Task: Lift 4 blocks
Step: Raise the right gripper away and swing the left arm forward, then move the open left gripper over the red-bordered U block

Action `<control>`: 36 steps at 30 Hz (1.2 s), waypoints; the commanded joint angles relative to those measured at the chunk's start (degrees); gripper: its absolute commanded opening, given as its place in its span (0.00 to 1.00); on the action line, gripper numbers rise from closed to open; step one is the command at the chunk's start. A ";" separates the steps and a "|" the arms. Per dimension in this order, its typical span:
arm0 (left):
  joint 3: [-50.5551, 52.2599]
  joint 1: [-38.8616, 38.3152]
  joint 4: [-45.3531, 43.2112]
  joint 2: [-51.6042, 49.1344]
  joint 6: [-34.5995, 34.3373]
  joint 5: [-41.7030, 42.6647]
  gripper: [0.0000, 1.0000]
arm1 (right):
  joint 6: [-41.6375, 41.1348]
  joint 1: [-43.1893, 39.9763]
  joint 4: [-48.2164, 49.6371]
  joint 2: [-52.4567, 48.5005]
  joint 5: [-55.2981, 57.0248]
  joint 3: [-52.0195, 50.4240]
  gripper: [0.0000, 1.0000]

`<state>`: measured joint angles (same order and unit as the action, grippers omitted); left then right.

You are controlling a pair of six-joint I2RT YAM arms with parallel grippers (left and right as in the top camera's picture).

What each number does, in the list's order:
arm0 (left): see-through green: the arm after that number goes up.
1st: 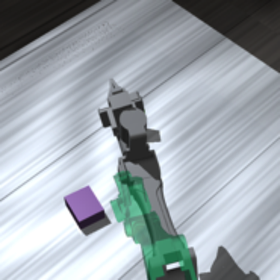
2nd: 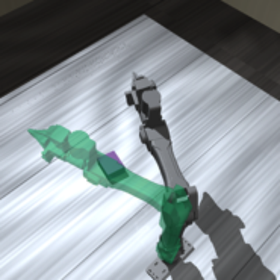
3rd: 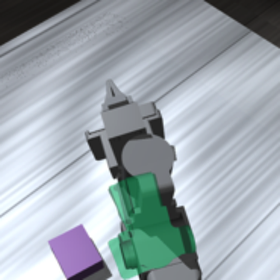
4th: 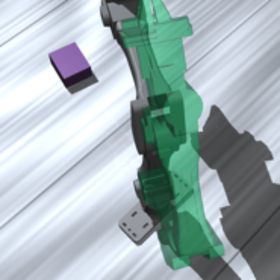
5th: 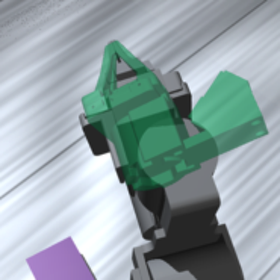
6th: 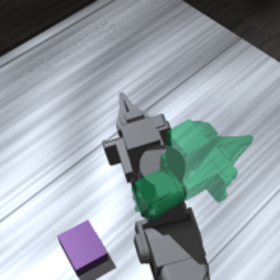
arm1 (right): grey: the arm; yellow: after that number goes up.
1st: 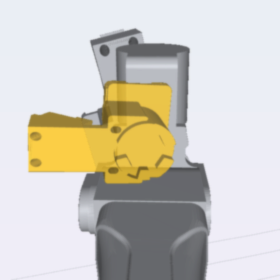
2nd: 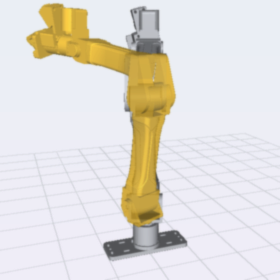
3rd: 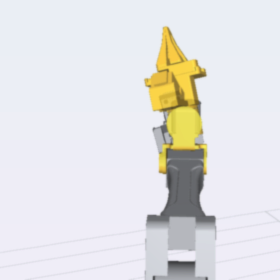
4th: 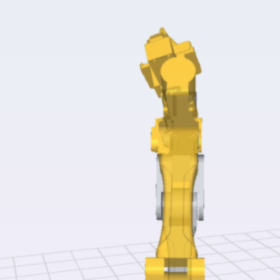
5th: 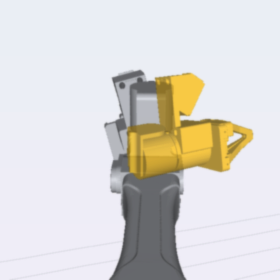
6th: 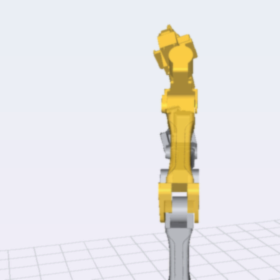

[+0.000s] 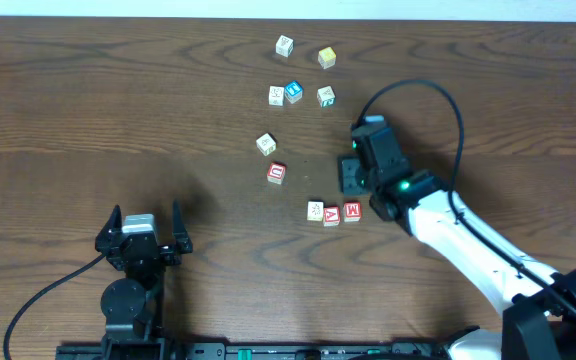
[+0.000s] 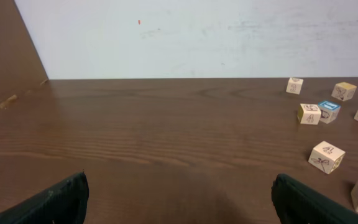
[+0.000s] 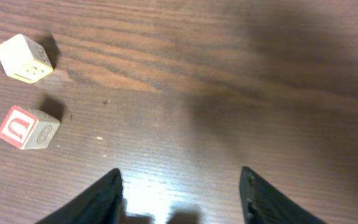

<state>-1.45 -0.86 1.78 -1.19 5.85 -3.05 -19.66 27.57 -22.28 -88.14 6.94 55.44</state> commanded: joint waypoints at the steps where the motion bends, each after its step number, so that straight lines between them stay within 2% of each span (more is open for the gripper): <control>1: 1.22 -0.09 1.70 0.15 0.70 -0.22 0.94 | 2.62 -1.60 -4.39 -0.20 0.35 5.46 0.48; 3: 1.22 -0.09 -0.39 0.15 2.40 -2.89 0.94 | 2.60 -2.67 -8.96 0.07 1.20 8.55 0.38; 5: 0.85 -0.15 -2.58 0.17 0.81 0.31 0.94 | 2.62 -3.98 -12.22 0.83 2.78 10.84 0.38; 8: -0.74 -0.15 -4.31 -0.13 0.24 10.38 0.94 | 4.22 -6.58 -13.75 3.26 4.17 12.87 0.46; 11: -2.71 -0.15 -4.48 -3.15 -2.01 11.02 0.94 | 4.68 -9.62 -13.07 6.40 3.96 13.66 0.54; 16: -11.10 -0.26 -5.07 -13.97 -1.84 12.33 0.94 | 6.88 -14.01 -14.43 10.01 3.06 13.73 0.56; 23: -27.89 -4.11 -4.81 -38.01 -1.88 15.72 0.94 | 6.86 -15.15 -17.77 10.67 3.04 13.73 0.52; 26: -30.95 -5.35 -4.55 -43.39 -1.86 17.20 0.94 | 6.88 -15.17 -17.79 10.88 2.62 13.73 0.56; 29: -31.12 -5.38 -8.22 -45.79 -4.68 20.94 0.94 | 6.88 -15.17 -17.70 10.88 2.62 13.73 0.60; 32: -31.65 -5.40 -10.91 -48.76 -4.55 25.79 0.94 | 7.13 -15.39 -17.59 10.88 2.62 13.73 0.64; 36: -36.94 -7.30 -6.51 -57.18 -7.21 25.94 0.95 | 7.13 -16.74 -17.38 10.88 2.60 13.73 0.65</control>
<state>-33.69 -6.70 -6.59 -53.15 1.04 19.90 -12.95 12.32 -39.72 -77.56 9.52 68.31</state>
